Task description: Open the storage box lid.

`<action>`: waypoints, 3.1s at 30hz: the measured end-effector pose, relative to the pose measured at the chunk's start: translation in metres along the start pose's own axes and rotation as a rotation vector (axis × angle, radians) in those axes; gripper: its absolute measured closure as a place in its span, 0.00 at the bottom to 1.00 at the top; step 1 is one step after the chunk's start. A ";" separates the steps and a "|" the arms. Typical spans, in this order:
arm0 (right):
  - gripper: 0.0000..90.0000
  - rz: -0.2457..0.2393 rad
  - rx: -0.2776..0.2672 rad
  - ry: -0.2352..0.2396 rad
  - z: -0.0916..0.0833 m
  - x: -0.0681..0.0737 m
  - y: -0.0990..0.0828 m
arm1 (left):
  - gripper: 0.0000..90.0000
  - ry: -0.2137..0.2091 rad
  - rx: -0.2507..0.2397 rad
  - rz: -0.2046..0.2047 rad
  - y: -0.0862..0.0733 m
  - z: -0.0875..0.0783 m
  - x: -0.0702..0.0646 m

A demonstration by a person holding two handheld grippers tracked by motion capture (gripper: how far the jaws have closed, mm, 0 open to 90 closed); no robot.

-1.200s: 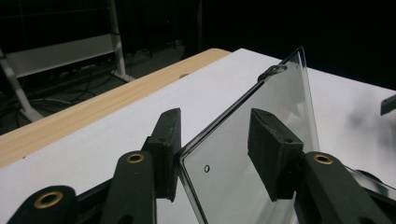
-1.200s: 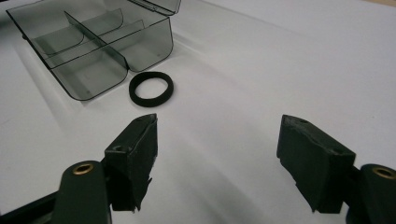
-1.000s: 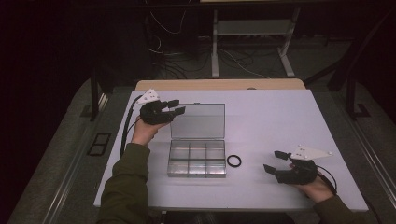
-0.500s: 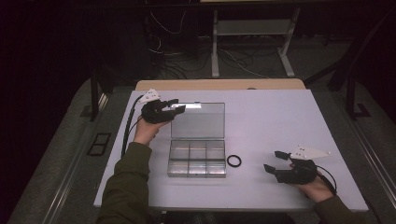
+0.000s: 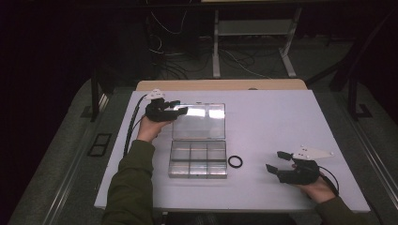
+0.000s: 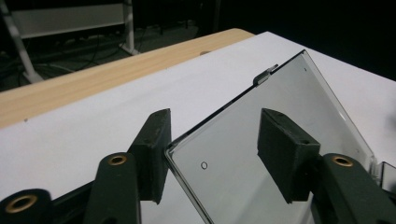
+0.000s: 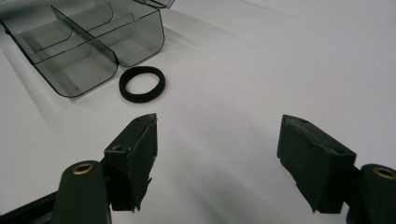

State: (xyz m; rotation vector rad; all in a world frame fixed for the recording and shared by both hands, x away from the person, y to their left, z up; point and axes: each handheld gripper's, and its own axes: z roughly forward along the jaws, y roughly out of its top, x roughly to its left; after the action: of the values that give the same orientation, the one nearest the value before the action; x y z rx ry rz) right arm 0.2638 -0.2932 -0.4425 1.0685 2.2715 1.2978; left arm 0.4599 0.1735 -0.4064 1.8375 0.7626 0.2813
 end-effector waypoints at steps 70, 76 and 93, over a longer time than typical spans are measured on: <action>0.31 -0.016 0.009 -0.004 0.000 0.003 0.000 | 0.31 0.021 0.168 -0.044 -0.029 0.042 0.015; 0.31 -0.017 0.008 -0.003 0.000 0.003 0.000 | 0.32 0.020 0.155 -0.045 -0.028 0.041 0.016; 0.31 -0.019 0.012 0.001 0.000 0.003 0.000 | 0.27 0.041 0.099 -0.034 -0.013 0.019 0.003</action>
State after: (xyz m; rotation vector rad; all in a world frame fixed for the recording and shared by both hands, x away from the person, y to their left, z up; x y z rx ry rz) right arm 0.2617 -0.2909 -0.4425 1.0477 2.2873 1.2796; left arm 0.4678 0.1640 -0.4260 1.9142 0.8490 0.2641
